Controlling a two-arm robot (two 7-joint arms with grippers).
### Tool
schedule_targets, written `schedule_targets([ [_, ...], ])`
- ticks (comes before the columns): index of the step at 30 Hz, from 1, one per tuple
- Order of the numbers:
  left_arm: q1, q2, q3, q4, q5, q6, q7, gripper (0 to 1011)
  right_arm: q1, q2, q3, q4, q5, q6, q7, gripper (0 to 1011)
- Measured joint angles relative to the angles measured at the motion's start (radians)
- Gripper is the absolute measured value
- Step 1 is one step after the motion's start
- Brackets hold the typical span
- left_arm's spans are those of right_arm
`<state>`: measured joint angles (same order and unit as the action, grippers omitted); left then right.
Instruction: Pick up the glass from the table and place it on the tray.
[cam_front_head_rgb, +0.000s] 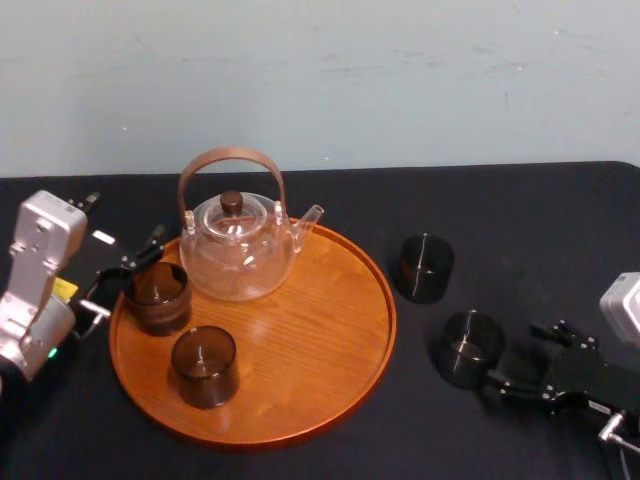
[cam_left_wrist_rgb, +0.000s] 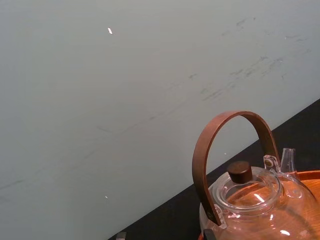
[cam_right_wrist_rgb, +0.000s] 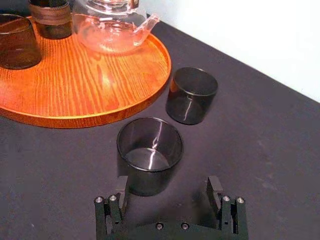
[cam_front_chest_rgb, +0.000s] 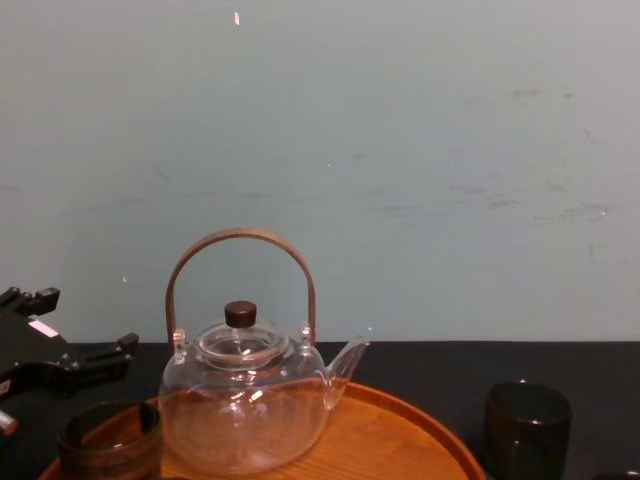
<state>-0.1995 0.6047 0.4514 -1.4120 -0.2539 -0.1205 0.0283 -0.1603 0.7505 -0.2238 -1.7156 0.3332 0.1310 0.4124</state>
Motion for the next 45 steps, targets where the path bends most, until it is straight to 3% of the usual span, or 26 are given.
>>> schedule_targets([
  [16, 0.0, 0.0, 0.0, 0.0, 0.0, 0.0, 0.0, 1001, 0.064, -0.028, -0.035, 0.045, -0.013, 0.003, 0.085, 1002],
  [45, 0.0, 0.0, 0.0, 0.0, 0.0, 0.0, 0.0, 1001, 0.183, -0.06, -0.105, 0.122, -0.032, 0.009, 0.124, 1002],
])
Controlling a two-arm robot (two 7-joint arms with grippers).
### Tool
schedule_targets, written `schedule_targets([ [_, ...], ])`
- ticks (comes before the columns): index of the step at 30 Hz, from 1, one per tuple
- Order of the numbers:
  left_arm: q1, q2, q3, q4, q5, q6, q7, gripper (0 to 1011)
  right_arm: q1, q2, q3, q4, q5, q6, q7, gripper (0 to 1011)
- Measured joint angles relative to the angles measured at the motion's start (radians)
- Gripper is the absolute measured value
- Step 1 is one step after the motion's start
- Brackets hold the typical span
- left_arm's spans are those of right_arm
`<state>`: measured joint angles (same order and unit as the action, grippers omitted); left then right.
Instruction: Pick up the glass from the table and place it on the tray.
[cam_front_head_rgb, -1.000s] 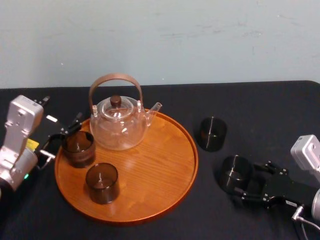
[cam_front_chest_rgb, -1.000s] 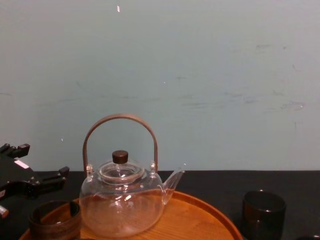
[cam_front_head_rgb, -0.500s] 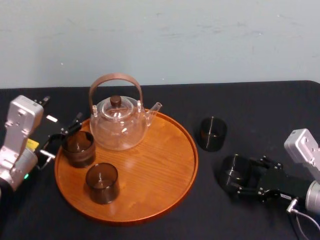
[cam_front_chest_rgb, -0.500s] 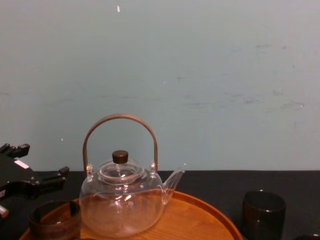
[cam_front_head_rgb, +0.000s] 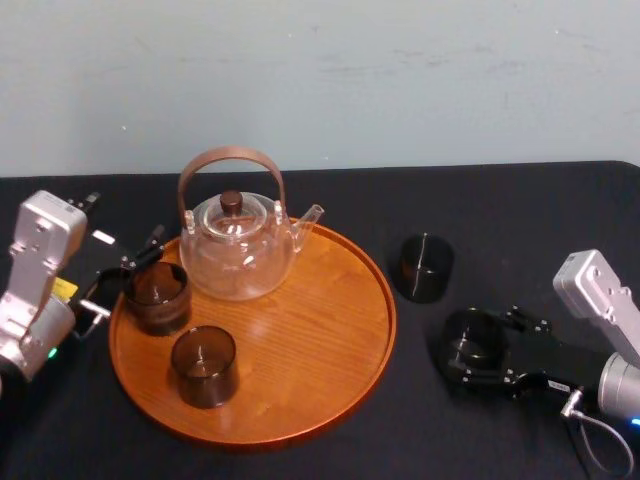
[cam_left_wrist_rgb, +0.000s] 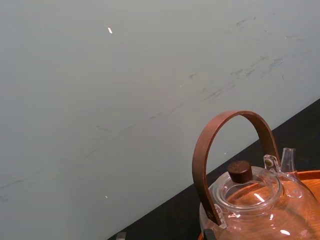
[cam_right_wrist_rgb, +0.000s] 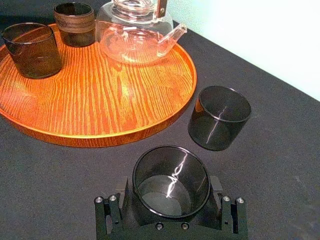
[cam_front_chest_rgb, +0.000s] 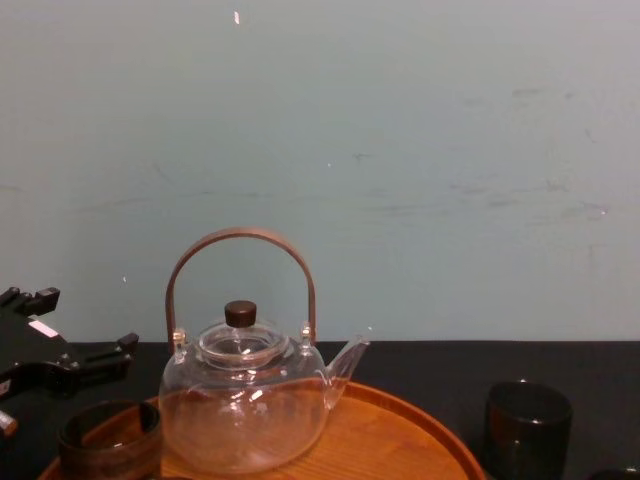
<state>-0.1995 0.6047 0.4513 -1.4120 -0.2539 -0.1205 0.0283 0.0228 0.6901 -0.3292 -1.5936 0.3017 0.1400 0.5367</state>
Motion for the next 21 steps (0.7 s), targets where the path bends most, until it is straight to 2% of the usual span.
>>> schedule_targets([
  [11, 0.0, 0.0, 0.0, 0.0, 0.0, 0.0, 0.0, 1001, 0.025, -0.009, -0.018, 0.013, -0.002, 0.005, 0.002, 1002],
  [21, 0.0, 0.0, 0.0, 0.0, 0.0, 0.0, 0.0, 1001, 0.025, -0.008, -0.017, 0.013, -0.003, 0.005, 0.001, 1002],
])
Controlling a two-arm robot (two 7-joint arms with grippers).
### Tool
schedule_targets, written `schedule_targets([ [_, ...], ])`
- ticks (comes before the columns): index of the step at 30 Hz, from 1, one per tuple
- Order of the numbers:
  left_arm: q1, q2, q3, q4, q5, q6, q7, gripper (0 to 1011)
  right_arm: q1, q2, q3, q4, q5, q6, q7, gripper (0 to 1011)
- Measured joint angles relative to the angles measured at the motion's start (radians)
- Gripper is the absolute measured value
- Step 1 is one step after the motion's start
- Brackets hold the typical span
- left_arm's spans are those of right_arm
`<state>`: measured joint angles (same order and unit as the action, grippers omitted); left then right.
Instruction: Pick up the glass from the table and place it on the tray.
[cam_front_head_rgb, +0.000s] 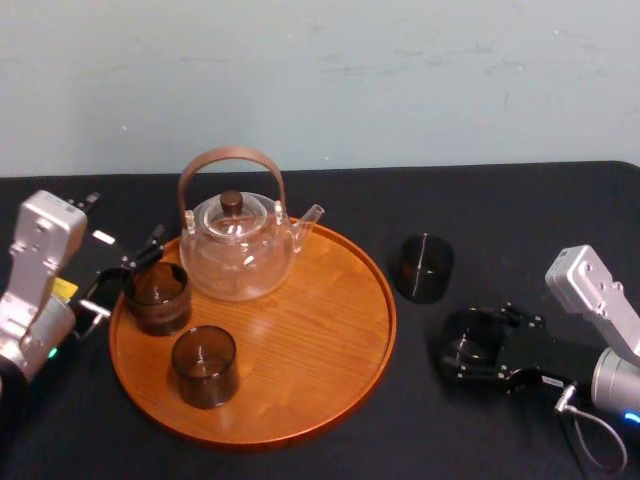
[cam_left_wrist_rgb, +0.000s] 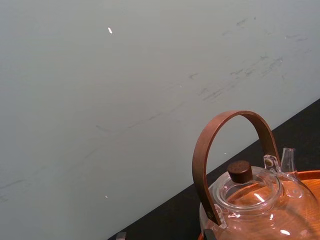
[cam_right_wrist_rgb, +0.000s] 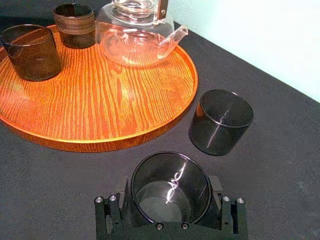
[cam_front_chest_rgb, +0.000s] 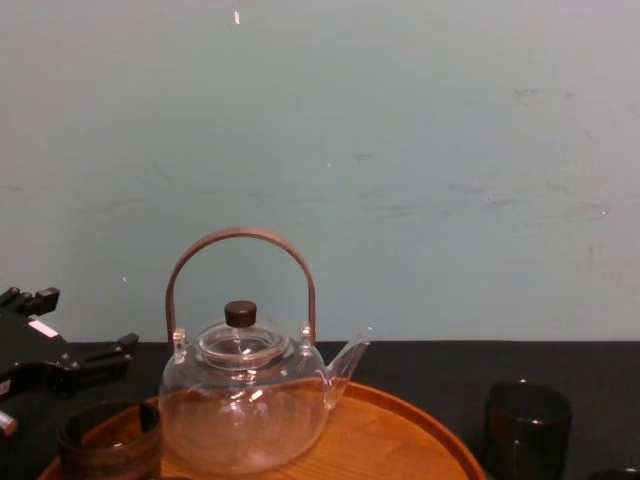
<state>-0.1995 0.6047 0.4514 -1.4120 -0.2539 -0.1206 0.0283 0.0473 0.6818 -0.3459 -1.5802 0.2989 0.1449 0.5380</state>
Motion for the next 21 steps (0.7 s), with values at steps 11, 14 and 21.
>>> schedule_targets([
  [11, 0.0, 0.0, 0.0, 0.0, 0.0, 0.0, 0.0, 1001, -0.001, 0.001, 0.001, -0.001, 0.002, 0.0, 0.0, 916],
  [14, 0.0, 0.0, 0.0, 0.0, 0.0, 0.0, 0.0, 1001, -0.001, 0.001, 0.002, -0.001, 0.002, 0.0, 0.0, 916],
  [21, 0.0, 0.0, 0.0, 0.0, 0.0, 0.0, 0.0, 1001, -0.002, 0.001, 0.002, -0.001, 0.002, 0.0, 0.0, 916],
])
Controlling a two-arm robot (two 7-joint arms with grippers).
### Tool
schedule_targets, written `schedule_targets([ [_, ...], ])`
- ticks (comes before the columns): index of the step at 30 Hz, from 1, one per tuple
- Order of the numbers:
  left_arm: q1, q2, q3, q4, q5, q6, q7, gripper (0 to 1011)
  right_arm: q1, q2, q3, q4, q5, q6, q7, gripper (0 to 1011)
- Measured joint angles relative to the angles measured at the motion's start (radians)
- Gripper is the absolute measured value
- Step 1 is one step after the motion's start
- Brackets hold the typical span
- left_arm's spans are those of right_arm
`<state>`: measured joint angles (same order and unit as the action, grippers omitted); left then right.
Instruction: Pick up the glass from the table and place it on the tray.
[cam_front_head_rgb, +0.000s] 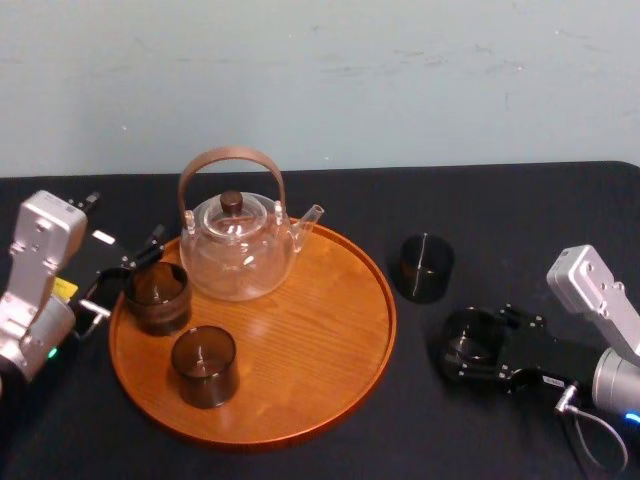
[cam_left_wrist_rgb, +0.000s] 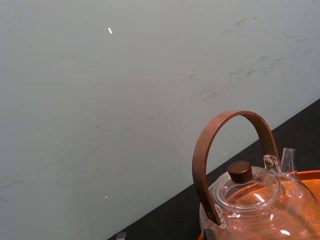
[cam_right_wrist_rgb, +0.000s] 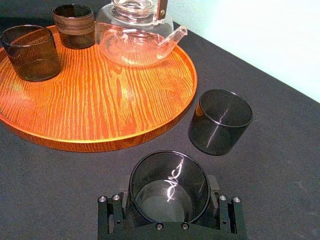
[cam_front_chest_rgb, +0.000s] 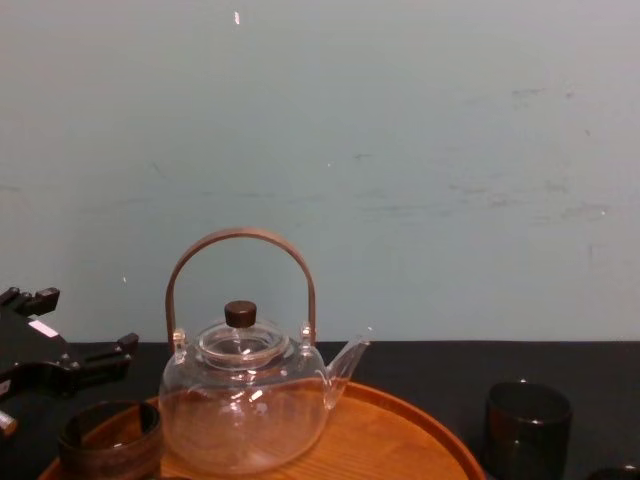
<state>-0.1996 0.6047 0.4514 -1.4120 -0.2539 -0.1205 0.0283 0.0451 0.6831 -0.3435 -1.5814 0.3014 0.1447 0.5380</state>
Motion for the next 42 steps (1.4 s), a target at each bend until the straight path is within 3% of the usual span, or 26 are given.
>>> schedule_targets([
  [12, 0.0, 0.0, 0.0, 0.0, 0.0, 0.0, 0.0, 1002, -0.005, 0.01, 0.016, -0.019, 0.028, -0.005, 0.003, 916],
  [21, 0.0, 0.0, 0.0, 0.0, 0.0, 0.0, 0.0, 1001, 0.028, 0.009, 0.012, -0.047, 0.04, -0.013, 0.014, 916],
  [32, 0.0, 0.0, 0.0, 0.0, 0.0, 0.0, 0.0, 1001, 0.122, -0.04, -0.048, -0.045, 0.024, -0.035, 0.031, 916],
  [42, 0.0, 0.0, 0.0, 0.0, 0.0, 0.0, 0.0, 1001, 0.198, -0.112, -0.127, 0.001, 0.004, -0.052, 0.045, 916],
])
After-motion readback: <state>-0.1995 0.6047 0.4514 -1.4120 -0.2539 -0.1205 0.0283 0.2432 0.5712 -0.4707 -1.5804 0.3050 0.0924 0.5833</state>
